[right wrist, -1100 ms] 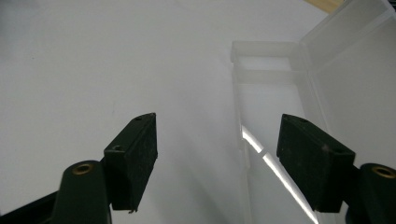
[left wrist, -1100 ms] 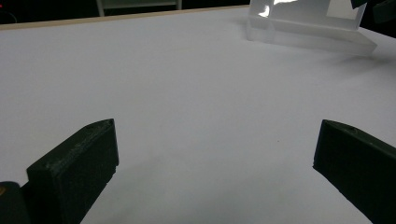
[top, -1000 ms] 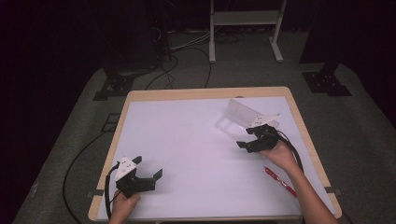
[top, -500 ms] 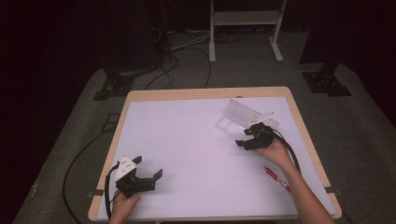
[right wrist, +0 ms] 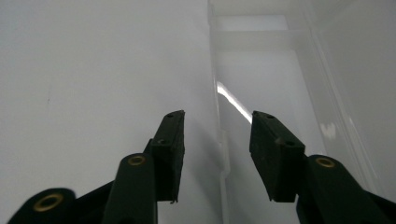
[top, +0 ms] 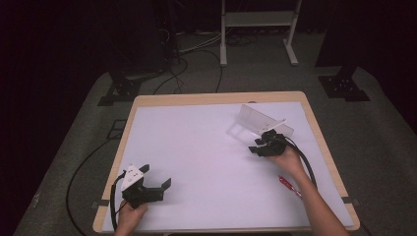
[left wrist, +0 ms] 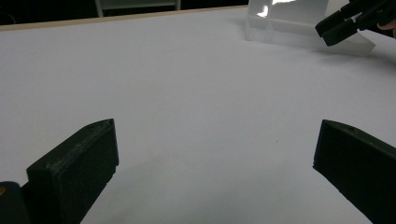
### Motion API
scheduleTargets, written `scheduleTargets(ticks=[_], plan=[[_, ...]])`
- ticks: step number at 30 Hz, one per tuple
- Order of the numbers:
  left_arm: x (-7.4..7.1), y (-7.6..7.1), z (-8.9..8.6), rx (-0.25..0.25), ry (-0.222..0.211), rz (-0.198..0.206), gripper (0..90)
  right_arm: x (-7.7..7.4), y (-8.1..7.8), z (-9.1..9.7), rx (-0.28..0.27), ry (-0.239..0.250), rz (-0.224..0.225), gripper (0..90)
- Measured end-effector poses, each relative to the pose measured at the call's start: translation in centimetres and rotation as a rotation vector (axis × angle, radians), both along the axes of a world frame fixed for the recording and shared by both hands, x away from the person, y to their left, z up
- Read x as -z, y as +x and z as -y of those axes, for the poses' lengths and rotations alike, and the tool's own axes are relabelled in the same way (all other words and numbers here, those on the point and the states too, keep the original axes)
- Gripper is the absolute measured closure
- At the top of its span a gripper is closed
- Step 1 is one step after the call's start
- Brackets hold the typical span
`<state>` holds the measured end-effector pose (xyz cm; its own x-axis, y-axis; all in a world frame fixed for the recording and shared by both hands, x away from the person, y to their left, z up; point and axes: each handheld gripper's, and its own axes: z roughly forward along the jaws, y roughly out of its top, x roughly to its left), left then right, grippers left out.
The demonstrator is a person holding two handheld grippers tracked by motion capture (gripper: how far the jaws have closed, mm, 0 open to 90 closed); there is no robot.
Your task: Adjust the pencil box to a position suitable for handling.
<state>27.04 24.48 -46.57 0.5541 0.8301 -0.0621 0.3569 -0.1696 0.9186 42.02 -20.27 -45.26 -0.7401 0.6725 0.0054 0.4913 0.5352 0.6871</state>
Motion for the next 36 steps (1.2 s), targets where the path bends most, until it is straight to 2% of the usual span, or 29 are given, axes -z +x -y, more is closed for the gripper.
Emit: scheduleTargets(ticks=[17,28,36], plan=[[-0.01,-0.03,0.02,0.000,0.001,0.002,0.0,0.64,0.36,0.07,0.017,-0.026,-0.015,72.9],[0.00,-0.03,0.02,0.001,-0.001,0.001,0.0,0.91,0.43,0.02,-0.005,-0.033,-0.017,83.1],[0.00,-0.02,0.00,0.002,-0.001,0.001,0.0,0.91,0.33,-0.05,-0.013,-0.037,-0.015,84.4]])
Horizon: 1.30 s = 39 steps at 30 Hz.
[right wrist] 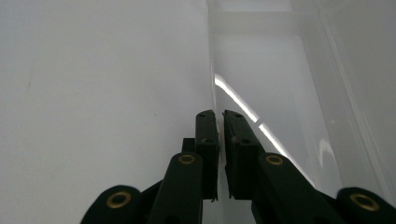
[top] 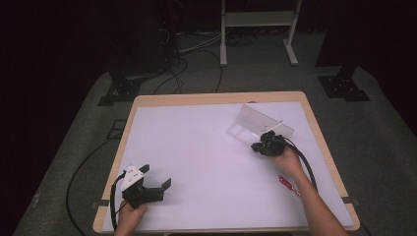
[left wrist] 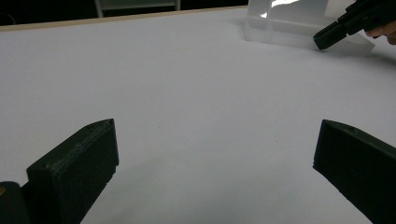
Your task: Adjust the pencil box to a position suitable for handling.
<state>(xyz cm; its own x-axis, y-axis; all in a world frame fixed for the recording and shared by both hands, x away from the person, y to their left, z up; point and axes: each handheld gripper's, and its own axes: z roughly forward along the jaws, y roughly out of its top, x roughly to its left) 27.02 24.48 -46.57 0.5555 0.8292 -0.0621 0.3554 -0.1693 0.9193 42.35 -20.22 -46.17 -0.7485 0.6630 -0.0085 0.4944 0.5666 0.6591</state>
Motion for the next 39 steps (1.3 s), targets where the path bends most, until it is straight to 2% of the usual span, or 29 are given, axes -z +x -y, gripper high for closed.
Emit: scheduleTargets(ticks=[23,39], plan=[[0.0,0.1,0.0,0.001,-0.003,-0.004,0.0,-1.2,-0.8,-0.1,-0.023,-0.010,0.097,85.3],[0.0,0.1,0.0,-0.002,-0.003,-0.004,0.0,-3.3,-2.6,0.0,-0.057,0.019,0.142,85.2]])
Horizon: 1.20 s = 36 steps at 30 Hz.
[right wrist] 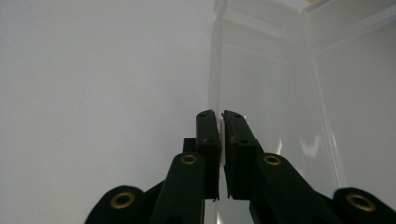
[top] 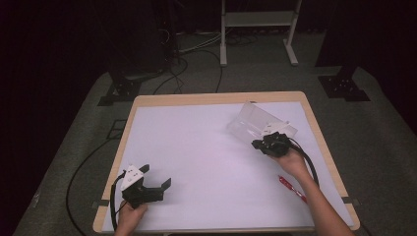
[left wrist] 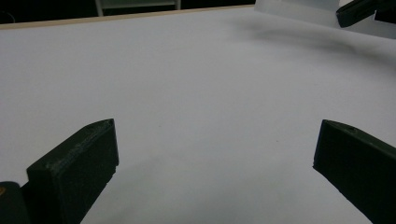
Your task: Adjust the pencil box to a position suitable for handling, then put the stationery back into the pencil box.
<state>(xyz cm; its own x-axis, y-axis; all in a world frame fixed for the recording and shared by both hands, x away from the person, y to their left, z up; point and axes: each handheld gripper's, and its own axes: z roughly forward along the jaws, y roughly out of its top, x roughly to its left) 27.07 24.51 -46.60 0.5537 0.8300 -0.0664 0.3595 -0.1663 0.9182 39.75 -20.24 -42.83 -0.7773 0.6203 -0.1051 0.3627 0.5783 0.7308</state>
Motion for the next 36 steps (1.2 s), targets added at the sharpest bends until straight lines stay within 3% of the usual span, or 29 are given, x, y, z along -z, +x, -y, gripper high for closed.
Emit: scheduleTargets(ticks=[21,36], plan=[[0.0,0.0,-0.1,0.009,-0.004,0.002,0.0,-1.0,-2.5,-0.8,-0.061,0.024,-0.005,85.1],[0.0,0.1,0.0,0.009,-0.004,-0.002,0.0,-1.3,-5.1,-0.9,-0.110,0.032,-0.002,85.1]])
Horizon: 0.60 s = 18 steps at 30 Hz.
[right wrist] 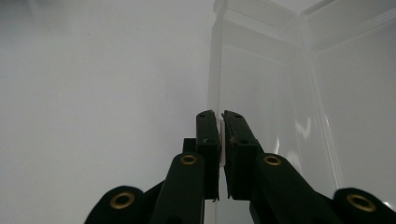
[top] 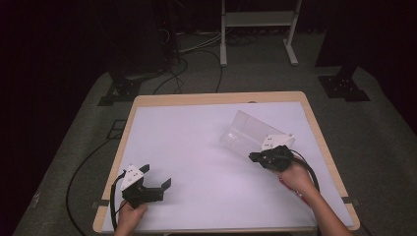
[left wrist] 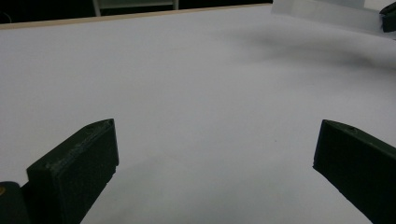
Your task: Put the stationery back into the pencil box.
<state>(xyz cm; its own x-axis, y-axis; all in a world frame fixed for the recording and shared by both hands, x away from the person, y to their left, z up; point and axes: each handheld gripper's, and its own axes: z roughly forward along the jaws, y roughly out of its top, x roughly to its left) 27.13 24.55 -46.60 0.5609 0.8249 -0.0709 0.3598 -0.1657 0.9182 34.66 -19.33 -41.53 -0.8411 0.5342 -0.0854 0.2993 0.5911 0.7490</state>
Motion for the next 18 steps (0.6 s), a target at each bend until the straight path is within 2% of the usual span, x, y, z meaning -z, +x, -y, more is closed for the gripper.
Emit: scheduleTargets(ticks=[5,11,18], plan=[[0.0,0.0,0.0,0.001,-0.002,0.001,0.0,0.0,-0.5,-0.2,-0.014,0.017,-0.005,85.1],[0.0,-0.1,0.0,-0.001,0.001,0.004,0.0,0.1,-1.6,-0.8,-0.059,0.002,0.005,85.1],[0.0,-0.1,0.1,-0.005,0.008,0.009,0.0,0.6,-2.3,-1.3,-0.107,0.023,-0.010,85.1]])
